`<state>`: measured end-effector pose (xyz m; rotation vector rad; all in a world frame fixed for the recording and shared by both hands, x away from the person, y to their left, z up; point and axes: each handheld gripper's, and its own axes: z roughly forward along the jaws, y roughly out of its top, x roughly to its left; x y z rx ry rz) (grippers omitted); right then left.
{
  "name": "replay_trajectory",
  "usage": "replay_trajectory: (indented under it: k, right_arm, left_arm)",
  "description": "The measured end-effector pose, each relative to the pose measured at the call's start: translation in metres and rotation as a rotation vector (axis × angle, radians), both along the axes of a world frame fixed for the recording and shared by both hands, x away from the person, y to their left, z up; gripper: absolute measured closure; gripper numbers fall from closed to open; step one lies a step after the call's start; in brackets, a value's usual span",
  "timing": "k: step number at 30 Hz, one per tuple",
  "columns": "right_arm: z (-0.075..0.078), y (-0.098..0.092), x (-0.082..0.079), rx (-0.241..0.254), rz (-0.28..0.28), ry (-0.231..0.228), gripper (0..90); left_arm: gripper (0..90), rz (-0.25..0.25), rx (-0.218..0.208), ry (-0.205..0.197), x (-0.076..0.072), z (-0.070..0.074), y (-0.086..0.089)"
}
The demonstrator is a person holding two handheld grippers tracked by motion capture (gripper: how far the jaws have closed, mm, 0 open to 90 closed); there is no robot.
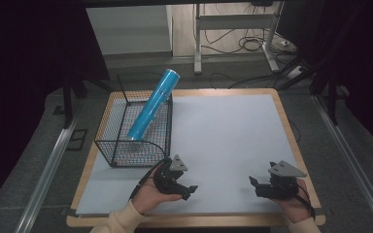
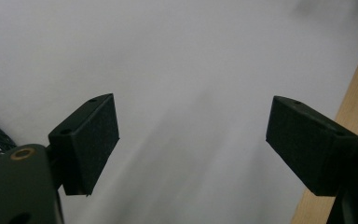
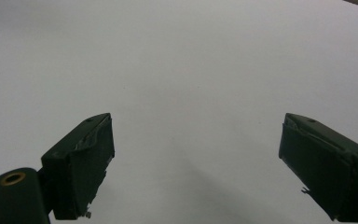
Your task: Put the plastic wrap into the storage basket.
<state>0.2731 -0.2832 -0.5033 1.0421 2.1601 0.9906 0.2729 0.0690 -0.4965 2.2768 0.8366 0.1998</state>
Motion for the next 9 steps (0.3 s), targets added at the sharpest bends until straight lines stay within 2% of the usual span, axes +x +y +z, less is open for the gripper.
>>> replay_trajectory:
  k: [5,7,9]
  right_arm:
    - [-0.0003,0.0018,-0.0007,-0.002,0.012,-0.002,10.5]
    - [-0.0003,0.0034,0.0004,0.0,0.013,0.0,10.5]
    - [0.0001,0.0078,0.003,0.0,0.02,-0.005,10.4]
  left_arm:
    - [16.6,0.001,0.013,-0.01,0.0003,-0.0025,0.0004]
    - [17.1,0.004,0.004,-0.039,-0.0009,-0.0029,0.0011]
    - [17.4,-0.008,0.001,-0.022,-0.0004,-0.005,0.0005]
